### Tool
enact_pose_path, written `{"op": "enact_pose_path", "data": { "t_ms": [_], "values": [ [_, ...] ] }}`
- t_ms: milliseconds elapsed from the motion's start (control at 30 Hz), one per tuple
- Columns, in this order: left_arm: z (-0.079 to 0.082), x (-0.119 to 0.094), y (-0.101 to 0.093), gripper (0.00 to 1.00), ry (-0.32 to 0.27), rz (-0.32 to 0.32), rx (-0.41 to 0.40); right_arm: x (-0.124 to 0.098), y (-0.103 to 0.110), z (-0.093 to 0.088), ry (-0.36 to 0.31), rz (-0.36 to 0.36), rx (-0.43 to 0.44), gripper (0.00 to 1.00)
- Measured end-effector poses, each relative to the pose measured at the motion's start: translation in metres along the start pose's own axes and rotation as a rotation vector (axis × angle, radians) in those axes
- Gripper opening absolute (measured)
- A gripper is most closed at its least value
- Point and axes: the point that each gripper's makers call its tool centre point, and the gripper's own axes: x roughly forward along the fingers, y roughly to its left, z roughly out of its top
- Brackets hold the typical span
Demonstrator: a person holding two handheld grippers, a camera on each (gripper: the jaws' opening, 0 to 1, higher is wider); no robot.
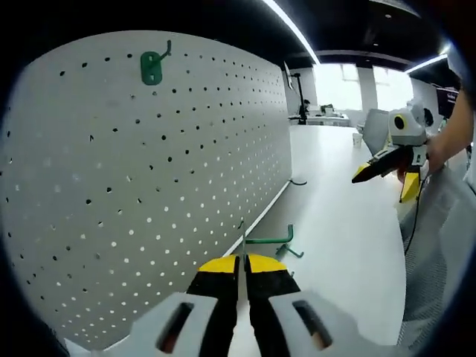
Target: Insert the hook assembly into the mounting plate slot until the hook locks in place.
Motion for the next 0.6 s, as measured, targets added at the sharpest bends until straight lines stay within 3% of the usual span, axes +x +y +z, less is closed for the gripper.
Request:
{"op": "enact_pose_path", "data": {
  "t_ms": [600],
  "values": [
    [0.009, -0.025, -0.001, 0.03, -0.117, 0.096, -0.133, -0.001, 0.008, 0.005, -0.018, 0.006, -0.002, 0.68]
  ]
}}
